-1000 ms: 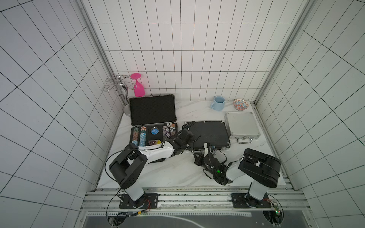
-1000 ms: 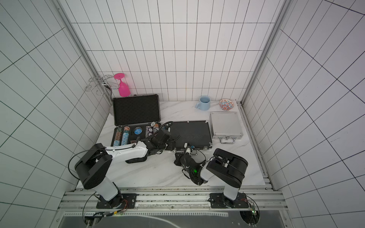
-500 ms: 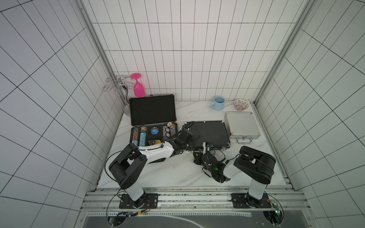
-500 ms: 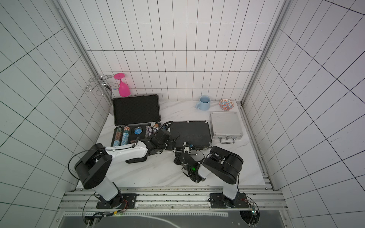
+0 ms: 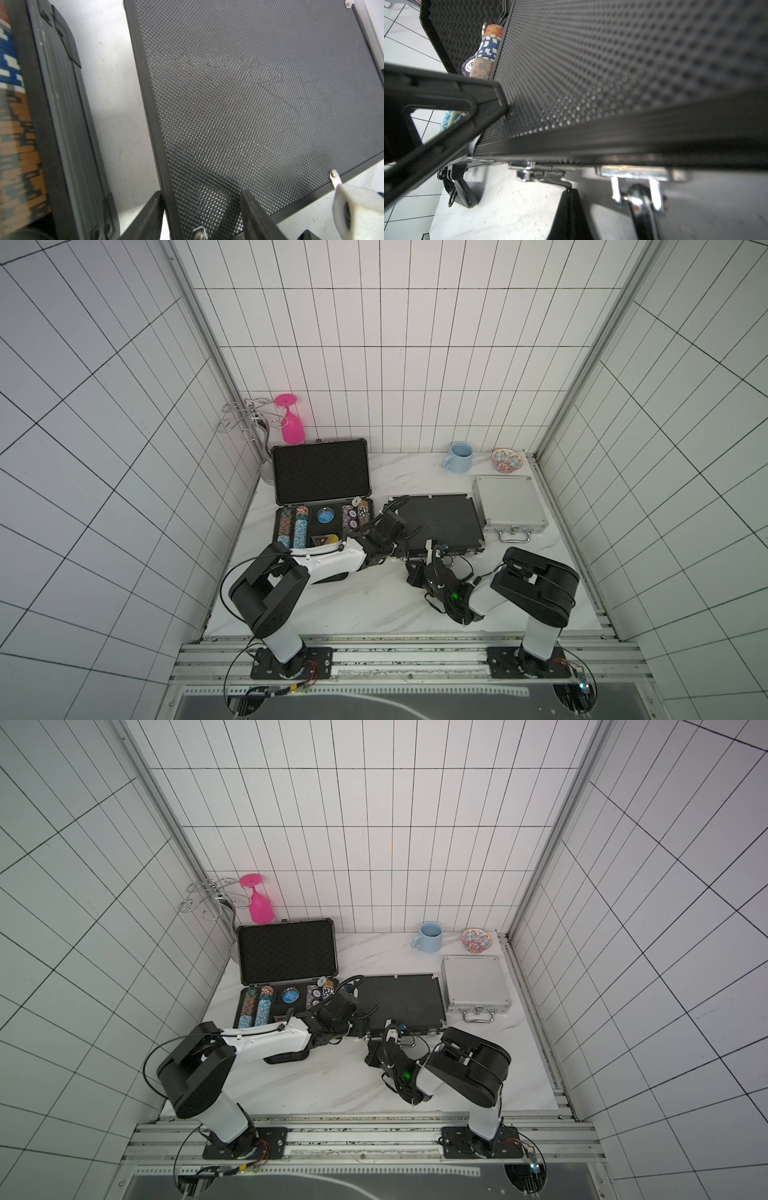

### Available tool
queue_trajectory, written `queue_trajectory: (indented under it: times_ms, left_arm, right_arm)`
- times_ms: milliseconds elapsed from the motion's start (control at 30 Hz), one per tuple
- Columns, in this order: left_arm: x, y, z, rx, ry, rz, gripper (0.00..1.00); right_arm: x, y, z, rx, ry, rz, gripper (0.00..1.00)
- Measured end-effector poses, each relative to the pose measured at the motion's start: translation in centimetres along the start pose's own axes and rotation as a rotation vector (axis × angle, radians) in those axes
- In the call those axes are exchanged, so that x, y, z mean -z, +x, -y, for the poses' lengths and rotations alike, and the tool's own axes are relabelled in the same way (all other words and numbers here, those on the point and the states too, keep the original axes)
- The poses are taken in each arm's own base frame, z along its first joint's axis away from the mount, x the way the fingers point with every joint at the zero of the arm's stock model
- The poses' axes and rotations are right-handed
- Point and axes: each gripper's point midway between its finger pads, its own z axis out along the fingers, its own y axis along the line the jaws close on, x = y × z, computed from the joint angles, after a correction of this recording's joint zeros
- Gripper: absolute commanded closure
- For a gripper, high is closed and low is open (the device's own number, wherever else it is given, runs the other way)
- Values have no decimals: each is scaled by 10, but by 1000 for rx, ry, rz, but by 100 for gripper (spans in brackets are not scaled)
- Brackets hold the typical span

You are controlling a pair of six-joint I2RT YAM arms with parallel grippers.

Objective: Close the poker set cases
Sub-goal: Fasten the fastener on the poker set case.

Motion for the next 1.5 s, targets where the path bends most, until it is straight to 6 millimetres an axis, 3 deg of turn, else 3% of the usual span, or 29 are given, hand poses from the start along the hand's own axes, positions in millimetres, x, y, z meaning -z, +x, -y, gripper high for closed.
queue_trajectory:
  times_ms: [767, 900, 1000, 1100, 1200, 1300, 1500]
  left_arm:
    - [0, -1, -2, 12, 4, 22, 42]
    - [4, -3, -2, 12, -4, 6, 41]
    - [6, -5, 0, 9, -12, -13, 41]
    - [8, -5, 1, 2, -20, -37, 41]
    - [9, -5, 2, -5, -30, -59, 41]
    - [9, -4, 2, -11, -39, -74, 41]
    - [8, -3, 1, -12, -44, -82, 41]
  right_arm:
    - [-7, -8, -4, -17, -15, -12, 96]
    - [7, -23, -25, 10, -55, 0, 96]
    - [25, -51, -51, 14, -115, 67, 95]
    - [42, -79, -61, 5, -134, 123, 95]
    - [60, -108, -45, -10, -81, 172, 95]
    - [76, -132, -6, -37, 18, 222, 96]
    - [104, -140, 81, -90, 234, 243, 96]
